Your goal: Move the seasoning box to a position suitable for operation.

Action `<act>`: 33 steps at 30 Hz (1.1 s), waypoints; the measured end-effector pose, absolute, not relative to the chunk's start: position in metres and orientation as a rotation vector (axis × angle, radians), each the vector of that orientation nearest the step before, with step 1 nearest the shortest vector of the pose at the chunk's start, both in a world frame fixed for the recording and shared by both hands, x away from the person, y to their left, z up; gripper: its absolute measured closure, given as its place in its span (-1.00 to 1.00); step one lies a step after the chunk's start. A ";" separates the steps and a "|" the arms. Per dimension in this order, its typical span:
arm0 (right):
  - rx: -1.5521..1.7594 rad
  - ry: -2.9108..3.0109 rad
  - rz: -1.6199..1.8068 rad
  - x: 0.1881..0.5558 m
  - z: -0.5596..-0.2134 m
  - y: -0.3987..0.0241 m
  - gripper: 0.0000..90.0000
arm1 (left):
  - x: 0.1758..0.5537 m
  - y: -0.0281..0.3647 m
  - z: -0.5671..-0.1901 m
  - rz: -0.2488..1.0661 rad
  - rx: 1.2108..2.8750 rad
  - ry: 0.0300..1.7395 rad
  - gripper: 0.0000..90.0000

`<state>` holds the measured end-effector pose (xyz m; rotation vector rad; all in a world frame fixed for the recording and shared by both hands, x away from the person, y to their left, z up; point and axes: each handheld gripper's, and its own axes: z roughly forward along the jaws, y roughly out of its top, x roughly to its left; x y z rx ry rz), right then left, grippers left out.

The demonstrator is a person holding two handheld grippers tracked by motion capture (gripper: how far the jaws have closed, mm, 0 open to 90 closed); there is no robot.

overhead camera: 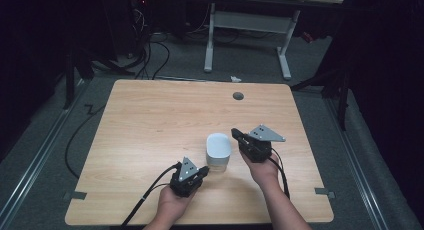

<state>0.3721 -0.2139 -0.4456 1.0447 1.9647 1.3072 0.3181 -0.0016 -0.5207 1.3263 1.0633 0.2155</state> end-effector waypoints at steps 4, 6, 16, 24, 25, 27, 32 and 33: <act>1.071 1.958 1.294 0.370 -0.449 -0.224 0.92 | 0.324 0.020 -0.518 0.265 1.318 1.082 0.89; 1.087 1.950 1.284 0.367 -0.451 -0.231 0.90 | 0.330 0.041 -0.516 0.315 1.307 1.100 0.88; 1.155 1.922 1.216 0.352 -0.467 -0.262 0.74 | 0.342 0.123 -0.517 0.455 1.257 1.207 0.68; 1.255 1.847 1.139 0.310 -0.491 -0.297 0.43 | 0.327 0.196 -0.532 0.592 1.162 1.370 0.45; 1.274 1.817 1.136 0.301 -0.496 -0.300 0.43 | 0.323 0.201 -0.533 0.583 1.144 1.396 0.44; 1.342 1.832 1.108 0.285 -0.510 -0.308 0.36 | 0.318 0.205 -0.533 0.610 1.156 1.385 0.41; 1.354 1.814 1.101 0.287 -0.510 -0.311 0.36 | 0.319 0.197 -0.530 0.610 1.165 1.361 0.38; 1.352 1.823 1.098 0.289 -0.511 -0.310 0.36 | 0.318 0.195 -0.531 0.609 1.169 1.353 0.38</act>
